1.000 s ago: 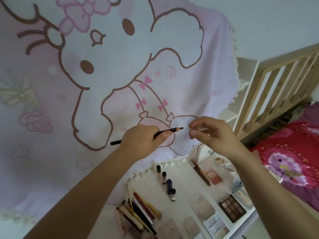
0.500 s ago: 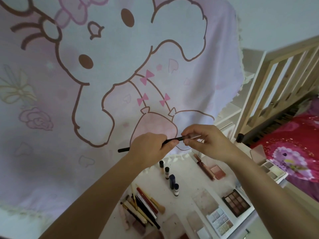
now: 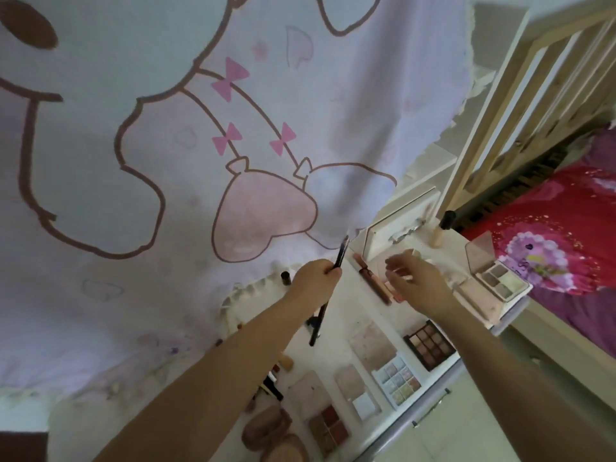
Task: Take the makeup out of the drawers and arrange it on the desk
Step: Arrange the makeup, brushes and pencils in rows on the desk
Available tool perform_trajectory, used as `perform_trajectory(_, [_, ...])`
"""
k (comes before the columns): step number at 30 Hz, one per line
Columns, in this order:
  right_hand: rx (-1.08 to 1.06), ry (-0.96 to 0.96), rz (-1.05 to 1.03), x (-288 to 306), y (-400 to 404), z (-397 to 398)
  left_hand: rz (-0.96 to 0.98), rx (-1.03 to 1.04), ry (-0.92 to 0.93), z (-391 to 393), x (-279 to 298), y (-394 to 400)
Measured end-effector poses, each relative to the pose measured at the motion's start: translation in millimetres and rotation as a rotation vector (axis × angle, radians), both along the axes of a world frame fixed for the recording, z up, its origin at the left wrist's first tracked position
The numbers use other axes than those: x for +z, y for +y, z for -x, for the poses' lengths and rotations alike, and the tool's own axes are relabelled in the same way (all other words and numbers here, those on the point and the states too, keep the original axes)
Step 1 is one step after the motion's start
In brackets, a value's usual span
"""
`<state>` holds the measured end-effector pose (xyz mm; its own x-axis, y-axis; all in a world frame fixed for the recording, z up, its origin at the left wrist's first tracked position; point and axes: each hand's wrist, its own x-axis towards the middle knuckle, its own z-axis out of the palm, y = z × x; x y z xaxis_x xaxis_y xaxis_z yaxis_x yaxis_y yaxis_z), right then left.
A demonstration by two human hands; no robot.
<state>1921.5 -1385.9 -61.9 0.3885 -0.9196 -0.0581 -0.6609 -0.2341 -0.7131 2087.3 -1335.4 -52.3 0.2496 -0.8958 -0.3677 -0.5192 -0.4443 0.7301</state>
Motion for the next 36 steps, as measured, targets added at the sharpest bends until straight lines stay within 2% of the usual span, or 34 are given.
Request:
perform_trajectory(3, [0.142, 0.269, -0.1, -57.3, 0.2, 1.4, -0.167, 0.251, 0.275, 17.9, -45.3, -24.6])
perform_trajectory(5, [0.221, 0.38, -0.098, -91.4, -0.4, 2.4, -0.257, 0.36, 0.338, 27.9, -74.9, -37.7])
perform_trajectory(7, [0.268, 0.411, -0.059, -114.7, -2.8, 0.0, -0.315, 0.42, 0.31, 33.5, -99.4, -49.7])
perform_trajectory(10, [0.246, 0.336, -0.014, -132.0, -10.2, -6.3, -0.372, 0.426, 0.167, 36.4, -126.4, -65.6])
perform_trajectory(14, [0.27, 0.29, 0.159, -134.3, -13.8, -1.8, -0.385, 0.389, 0.112, 29.3, -143.0, -79.0])
perform_trajectory(16, [0.246, 0.285, 0.159, -130.5, -15.1, 6.8, -0.384, 0.385, 0.097, 26.9, -146.9, -85.4])
perform_trajectory(19, [0.212, 0.284, 0.165, -135.2, -13.4, 20.0, -0.387, 0.354, 0.067, 27.7, -144.6, -93.8])
perform_trajectory(25, [0.248, 0.197, 0.248, -136.8, -14.0, 26.1, -0.404, 0.372, 0.123, 29.7, -149.0, -108.1])
perform_trajectory(28, [0.271, 0.173, 0.252, -139.7, -13.7, 24.9, -0.421, 0.286, 0.105, 33.9, -136.9, -100.7])
perform_trajectory(31, [0.31, 0.176, 0.257, -134.4, -12.1, 19.7, -0.353, 0.119, -0.055, 32.5, -112.8, -86.0])
perform_trajectory(36, [0.42, 0.161, 0.354, -111.7, -5.4, -4.3, -0.073, 0.034, -0.341, -8.7, -51.3, -50.9])
